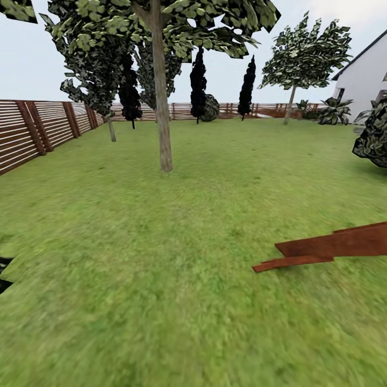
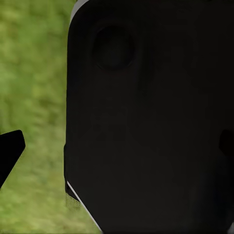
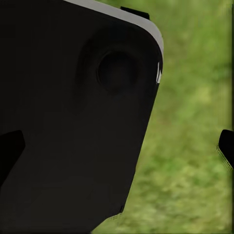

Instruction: Take the three Easter eggs out of the wicker basket on the lawn in the garden, then place them on the lawn next to a single tree (choose any tree) so that all three eggs are next to the same tree and none are left in the basket.

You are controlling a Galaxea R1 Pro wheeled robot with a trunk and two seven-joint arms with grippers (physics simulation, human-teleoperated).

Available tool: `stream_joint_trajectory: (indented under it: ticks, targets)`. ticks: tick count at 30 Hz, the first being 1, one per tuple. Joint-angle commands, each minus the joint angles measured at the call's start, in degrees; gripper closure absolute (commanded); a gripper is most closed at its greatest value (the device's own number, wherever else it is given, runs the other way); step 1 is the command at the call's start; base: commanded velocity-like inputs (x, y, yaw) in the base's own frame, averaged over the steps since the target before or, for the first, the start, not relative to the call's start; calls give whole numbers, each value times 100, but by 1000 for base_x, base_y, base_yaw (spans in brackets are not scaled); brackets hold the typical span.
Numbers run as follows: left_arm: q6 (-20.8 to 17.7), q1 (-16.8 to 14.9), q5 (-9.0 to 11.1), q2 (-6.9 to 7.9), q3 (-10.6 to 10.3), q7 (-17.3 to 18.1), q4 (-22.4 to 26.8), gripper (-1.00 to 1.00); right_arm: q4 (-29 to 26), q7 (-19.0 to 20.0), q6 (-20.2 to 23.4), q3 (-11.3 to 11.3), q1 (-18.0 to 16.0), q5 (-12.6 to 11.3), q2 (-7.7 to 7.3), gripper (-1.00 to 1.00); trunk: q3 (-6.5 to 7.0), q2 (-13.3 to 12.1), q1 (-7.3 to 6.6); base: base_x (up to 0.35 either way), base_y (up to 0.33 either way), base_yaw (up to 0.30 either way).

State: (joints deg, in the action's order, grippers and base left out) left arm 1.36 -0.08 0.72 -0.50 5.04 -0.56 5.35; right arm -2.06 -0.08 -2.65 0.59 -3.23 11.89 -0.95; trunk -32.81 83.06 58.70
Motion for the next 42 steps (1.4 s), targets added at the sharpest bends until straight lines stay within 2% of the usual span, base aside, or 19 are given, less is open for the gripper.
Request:
stream_joint_trajectory:
  ticks: [1, 29, 42]
  targets:
    - [13, -1, 8, -3, 41, -5, 1, -100, 4, -1, -17, 3, -3, 33, 2, -100, -14, 2, 3, 326, 0, 0]
    - [13, -1, 8, -3, 41, -5, 1, -100, 33, -1, -17, 4, -2, 19, 6, -100, -195, 2, 3, 326, 0, 0]
    - [13, -1, 8, -3, 41, -5, 1, -100, 44, -1, -15, -3, -3, 32, 10, -100, -192, 2, 3, 326, 0, 31]
